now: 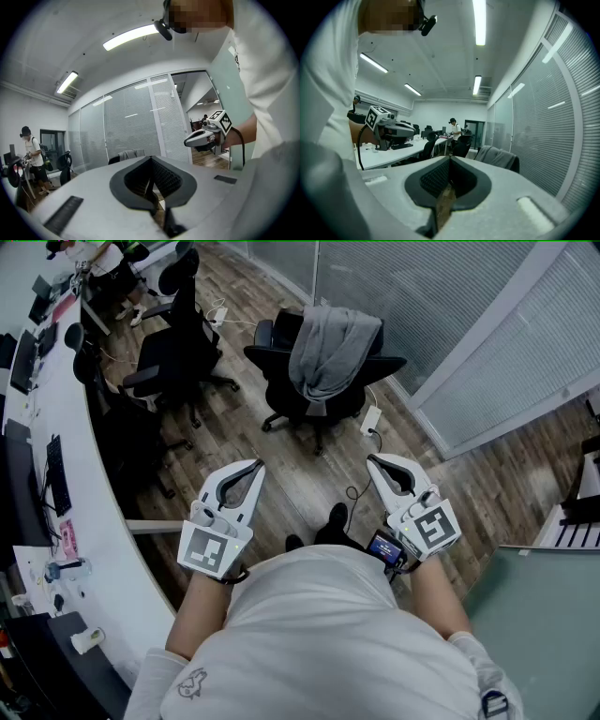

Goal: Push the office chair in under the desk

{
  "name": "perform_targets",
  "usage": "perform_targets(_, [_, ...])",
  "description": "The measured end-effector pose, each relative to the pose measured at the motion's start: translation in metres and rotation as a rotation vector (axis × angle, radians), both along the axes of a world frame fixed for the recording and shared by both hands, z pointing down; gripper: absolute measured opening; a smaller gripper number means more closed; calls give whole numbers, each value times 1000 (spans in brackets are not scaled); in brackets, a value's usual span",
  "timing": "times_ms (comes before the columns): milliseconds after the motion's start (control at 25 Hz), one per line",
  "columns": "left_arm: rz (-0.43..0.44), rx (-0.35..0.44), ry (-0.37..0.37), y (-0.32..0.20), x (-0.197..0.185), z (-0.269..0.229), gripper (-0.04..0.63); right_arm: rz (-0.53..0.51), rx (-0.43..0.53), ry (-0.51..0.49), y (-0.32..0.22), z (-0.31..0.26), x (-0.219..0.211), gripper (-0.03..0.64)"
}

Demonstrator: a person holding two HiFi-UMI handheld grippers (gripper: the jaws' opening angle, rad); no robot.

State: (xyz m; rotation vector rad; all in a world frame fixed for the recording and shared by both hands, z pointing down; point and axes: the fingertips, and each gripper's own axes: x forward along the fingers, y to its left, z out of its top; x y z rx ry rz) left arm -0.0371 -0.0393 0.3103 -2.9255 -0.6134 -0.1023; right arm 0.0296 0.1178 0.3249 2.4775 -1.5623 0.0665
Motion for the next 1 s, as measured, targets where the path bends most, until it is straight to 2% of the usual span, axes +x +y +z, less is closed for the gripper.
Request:
perform_targets(280, [7,-16,-13,3,14,6,0,7,-6,-9,4,6,14,2])
perform_targets(520, [19,-15,-23,12,40,11,-1,9,0,-12,13,9,36,3])
perform_targets(840, [8,-25,-60,30,98,23,0,7,-1,-28,39,20,91,3])
perform_targets(1000, [-10,-18,-71,48,139,28,0,-4,-5,-35,63,21,132,3])
